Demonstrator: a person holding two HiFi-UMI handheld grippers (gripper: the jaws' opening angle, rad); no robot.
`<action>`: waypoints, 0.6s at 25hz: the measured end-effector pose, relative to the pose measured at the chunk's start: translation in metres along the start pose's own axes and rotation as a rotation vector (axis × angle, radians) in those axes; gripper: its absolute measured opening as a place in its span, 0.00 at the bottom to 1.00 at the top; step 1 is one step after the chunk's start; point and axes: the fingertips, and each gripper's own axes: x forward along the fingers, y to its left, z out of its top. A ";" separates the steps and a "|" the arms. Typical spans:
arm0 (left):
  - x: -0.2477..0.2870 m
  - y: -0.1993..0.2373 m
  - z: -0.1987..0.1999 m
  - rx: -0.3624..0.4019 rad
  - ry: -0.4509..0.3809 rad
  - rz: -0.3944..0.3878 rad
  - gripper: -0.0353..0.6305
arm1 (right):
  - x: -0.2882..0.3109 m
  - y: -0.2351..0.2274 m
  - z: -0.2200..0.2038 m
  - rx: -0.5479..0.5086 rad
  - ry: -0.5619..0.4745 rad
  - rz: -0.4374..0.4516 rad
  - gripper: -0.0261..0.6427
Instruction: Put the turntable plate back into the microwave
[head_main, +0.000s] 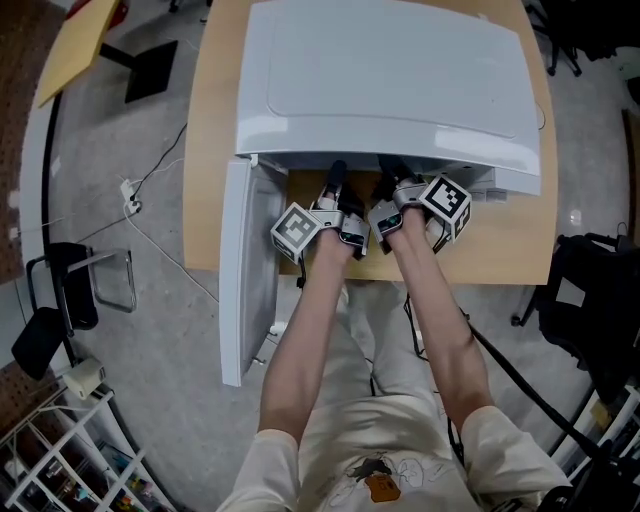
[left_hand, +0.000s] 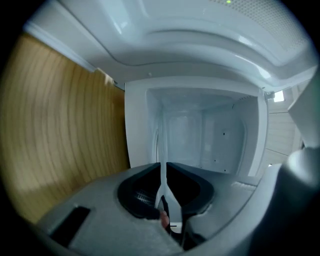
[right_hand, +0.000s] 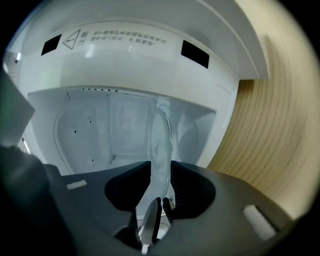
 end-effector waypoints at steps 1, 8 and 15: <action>0.001 0.001 0.000 0.005 -0.001 0.009 0.09 | -0.002 -0.001 0.000 0.011 0.000 0.008 0.20; 0.009 0.002 -0.010 0.016 0.023 0.055 0.08 | -0.014 0.003 -0.004 -0.030 0.033 0.036 0.15; 0.014 0.002 -0.014 -0.006 0.035 0.084 0.07 | -0.019 -0.001 -0.006 -0.123 0.091 -0.005 0.04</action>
